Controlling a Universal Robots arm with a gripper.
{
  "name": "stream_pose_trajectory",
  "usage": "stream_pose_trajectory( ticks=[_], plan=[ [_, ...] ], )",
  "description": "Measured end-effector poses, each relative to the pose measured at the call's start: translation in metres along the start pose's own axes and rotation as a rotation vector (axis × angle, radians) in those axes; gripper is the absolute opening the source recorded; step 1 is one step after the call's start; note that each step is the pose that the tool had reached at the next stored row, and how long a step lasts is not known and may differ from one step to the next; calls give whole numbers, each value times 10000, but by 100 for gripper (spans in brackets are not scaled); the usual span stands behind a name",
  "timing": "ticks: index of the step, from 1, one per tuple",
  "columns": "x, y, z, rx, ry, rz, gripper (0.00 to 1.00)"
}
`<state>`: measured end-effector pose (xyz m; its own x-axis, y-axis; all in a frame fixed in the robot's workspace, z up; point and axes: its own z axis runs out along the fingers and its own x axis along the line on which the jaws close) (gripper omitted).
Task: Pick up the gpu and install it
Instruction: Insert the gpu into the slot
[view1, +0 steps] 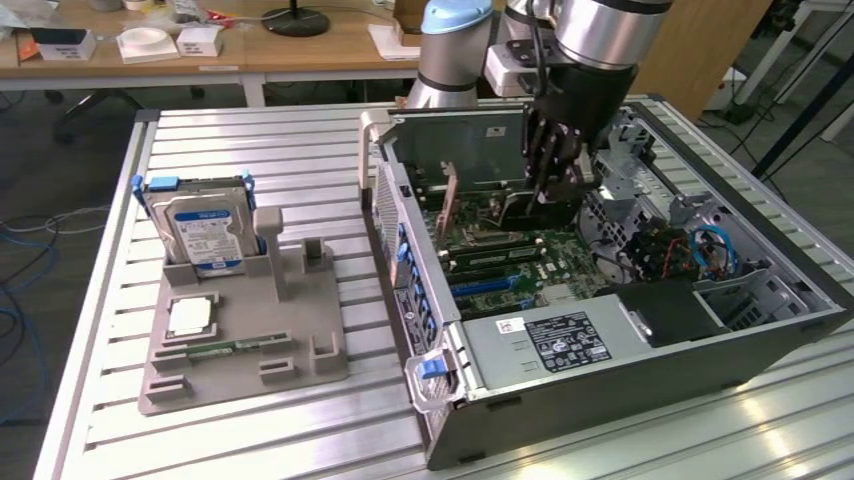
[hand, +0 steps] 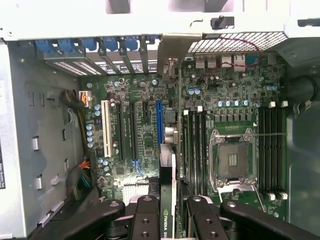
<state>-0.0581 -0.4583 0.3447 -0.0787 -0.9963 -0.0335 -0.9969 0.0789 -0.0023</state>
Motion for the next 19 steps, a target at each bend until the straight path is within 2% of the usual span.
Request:
stream_pose_trajectory(
  ticks=[10,19],
  plan=[
    [20,-11,168,-1,1,3,26],
    [96,-15,292,0,0,5,26]
  ],
)
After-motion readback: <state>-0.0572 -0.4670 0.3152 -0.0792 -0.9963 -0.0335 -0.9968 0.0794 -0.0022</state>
